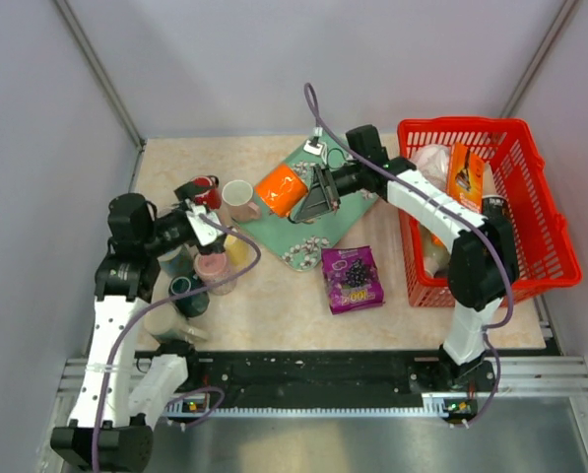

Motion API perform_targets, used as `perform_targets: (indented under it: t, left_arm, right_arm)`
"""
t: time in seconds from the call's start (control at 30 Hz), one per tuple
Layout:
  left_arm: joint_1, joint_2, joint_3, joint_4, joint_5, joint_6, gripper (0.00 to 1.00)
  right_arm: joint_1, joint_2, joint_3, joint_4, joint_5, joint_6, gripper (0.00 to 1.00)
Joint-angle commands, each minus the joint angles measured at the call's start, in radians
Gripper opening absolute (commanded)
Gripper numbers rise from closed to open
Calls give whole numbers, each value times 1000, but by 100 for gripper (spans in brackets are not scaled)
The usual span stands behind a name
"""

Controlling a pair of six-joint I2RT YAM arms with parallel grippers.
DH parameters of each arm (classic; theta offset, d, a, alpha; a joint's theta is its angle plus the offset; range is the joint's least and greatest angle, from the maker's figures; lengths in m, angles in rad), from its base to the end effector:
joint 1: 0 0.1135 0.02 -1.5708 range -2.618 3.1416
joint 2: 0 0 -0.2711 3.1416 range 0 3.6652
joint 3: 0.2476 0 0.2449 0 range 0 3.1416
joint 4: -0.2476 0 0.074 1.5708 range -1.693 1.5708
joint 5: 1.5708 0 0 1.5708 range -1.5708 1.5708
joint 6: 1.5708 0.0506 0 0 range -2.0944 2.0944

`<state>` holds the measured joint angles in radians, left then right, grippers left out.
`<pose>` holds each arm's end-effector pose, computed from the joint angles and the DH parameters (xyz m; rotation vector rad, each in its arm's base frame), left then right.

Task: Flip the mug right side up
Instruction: Turn over the cup at the center of the board.

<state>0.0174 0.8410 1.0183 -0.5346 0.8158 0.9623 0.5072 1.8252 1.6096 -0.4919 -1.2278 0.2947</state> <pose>0.1648 -0.0340 0.3785 1.2547 1.3099 -0.0951 0.3284 0.2370 0.3246 -0.9353 2.0938 1.8074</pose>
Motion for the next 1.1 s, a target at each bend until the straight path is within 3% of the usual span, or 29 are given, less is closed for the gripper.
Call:
perform_targets:
  t: [0.0,0.07,0.13,0.27,0.43,0.7,0.77,0.87,0.97,1.0,1.07]
  left_arm:
    - [-109,-55,-144,418,60,-10,94]
    - [-152,-59,-191,468,74,33,92]
    - [-207,-39,-219,565,22,-5,89]
    - [-303,23,-221,677,-131,-68,81]
    - [-329,64,-218,737,-184,-119,71]
    - [-329,96,-176,638,-147,-100,34]
    - [-333,102,-162,607,-156,-118,3]
    - [-339,86,-159,570,-179,-157,0]
    - [-341,64,-115,411,-190,-181,0]
    - [-341,63,-94,342,-198,-197,0]
    - [-341,73,-16,192,-225,-264,0]
  right_arm:
    - [37,-10,-95,612,-254,432,0]
    - [66,-7,-154,925,-301,698,0]
    - [82,-7,-134,889,-331,673,0]
    - [67,9,-123,993,-377,768,0]
    - [77,2,-149,998,-391,790,0]
    - [82,6,-174,1101,-394,848,0]
    - [77,2,-191,1113,-374,851,10]
    - [60,2,-195,1109,-332,845,34]
    - [25,0,-166,976,-263,752,79]
    - [4,0,-148,879,-236,683,99]
    - [-33,-13,-110,694,-144,539,99]
